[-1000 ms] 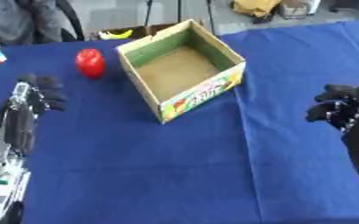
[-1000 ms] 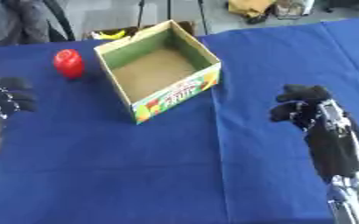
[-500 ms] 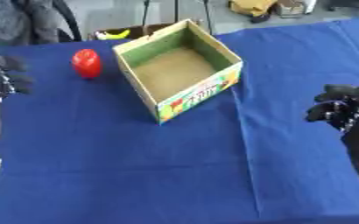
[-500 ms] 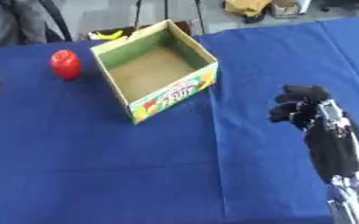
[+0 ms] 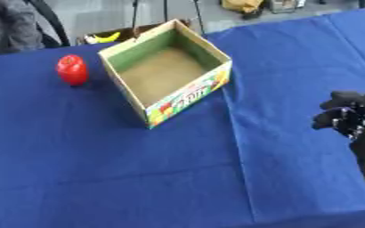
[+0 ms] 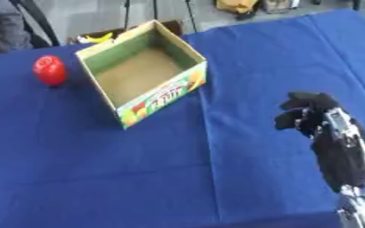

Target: Pick up objects on the table and place them in the box.

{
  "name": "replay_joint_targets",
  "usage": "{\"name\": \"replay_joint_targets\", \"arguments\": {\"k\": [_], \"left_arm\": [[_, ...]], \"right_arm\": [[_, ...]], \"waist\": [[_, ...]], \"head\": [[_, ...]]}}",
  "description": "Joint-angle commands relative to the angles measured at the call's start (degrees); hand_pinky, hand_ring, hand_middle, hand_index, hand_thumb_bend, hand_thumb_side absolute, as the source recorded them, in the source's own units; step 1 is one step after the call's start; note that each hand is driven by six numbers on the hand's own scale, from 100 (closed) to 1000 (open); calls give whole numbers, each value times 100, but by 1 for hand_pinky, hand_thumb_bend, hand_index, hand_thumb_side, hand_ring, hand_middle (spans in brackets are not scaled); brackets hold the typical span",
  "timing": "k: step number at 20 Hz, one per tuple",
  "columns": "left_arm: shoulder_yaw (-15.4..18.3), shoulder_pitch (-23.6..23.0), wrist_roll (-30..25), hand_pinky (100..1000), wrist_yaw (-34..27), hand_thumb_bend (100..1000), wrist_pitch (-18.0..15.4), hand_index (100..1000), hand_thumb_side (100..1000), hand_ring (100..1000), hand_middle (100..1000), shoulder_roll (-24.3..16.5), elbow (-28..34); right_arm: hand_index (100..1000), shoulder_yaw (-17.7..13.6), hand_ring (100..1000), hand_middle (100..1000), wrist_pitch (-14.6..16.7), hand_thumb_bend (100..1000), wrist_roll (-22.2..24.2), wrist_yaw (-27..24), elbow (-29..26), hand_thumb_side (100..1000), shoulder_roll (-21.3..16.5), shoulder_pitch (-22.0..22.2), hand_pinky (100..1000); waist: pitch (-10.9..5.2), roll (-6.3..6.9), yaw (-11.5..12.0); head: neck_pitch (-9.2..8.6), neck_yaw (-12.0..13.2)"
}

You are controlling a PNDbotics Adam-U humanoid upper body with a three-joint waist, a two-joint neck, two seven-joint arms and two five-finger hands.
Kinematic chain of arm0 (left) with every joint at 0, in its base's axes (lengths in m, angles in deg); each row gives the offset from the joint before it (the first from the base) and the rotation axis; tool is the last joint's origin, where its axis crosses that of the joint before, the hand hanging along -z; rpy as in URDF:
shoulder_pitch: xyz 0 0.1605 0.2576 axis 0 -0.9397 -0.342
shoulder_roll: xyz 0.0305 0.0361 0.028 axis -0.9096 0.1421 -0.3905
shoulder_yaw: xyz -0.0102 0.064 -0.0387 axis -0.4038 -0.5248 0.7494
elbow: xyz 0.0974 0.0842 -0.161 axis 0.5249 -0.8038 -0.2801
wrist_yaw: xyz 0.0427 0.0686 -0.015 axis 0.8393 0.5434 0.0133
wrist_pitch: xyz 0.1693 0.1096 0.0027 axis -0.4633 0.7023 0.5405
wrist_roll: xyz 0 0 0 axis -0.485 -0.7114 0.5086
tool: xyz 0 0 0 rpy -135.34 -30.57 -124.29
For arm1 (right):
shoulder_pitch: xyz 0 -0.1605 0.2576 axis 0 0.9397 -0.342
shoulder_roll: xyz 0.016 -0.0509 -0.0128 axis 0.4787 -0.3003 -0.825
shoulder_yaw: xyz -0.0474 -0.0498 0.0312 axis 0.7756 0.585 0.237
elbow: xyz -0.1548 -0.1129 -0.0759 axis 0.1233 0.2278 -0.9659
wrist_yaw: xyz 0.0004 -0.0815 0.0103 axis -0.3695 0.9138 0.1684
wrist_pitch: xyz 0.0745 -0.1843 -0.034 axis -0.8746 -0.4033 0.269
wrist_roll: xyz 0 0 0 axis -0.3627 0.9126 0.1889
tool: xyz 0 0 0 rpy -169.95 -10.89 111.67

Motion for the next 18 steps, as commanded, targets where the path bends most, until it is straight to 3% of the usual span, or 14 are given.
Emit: {"name": "replay_joint_targets", "arguments": {"k": [1, 9, 15, 16, 17, 18], "left_arm": [[-69, 307, 65, 618, 521, 100, -152, 781, 787, 654, 671, -471, -680], [-266, 997, 28, 635, 1526, 105, -493, 784, 736, 658, 676, -550, -1920], [-291, 1082, 77, 640, 1666, 122, -594, 785, 751, 664, 675, -527, -2104], [-334, 1151, 47, 640, 1718, 122, -579, 785, 751, 664, 675, -489, -2142], [-349, 1195, 32, 635, 1781, 182, -552, 785, 730, 666, 674, -479, -2177], [-349, 1208, 31, 634, 1845, 149, -534, 785, 739, 666, 675, -484, -2197]], "right_arm": [[758, 49, 591, 613, 16, 100, 85, 0, -121, 849, -155, -75, 592], [759, 155, 590, 612, 27, 100, 220, 17, -121, 854, -226, -167, 592], [758, 157, 587, 609, 28, 100, 242, 15, -121, 860, -231, -172, 592], [758, 149, 587, 609, 55, 100, 247, 35, -121, 860, -228, -183, 592], [758, 157, 586, 608, 76, 100, 260, 50, -121, 861, -223, -203, 592], [758, 178, 586, 608, 88, 100, 280, 61, -121, 863, -218, -226, 592]], "waist": [[-49, 20, -81], [5, 143, -453], [31, 146, -511], [85, 150, -591], [119, 161, -695], [144, 177, -815]], "head": [[-87, 112], [-160, 390], [-181, 419], [-230, 450], [-265, 504], [-291, 571]]}}
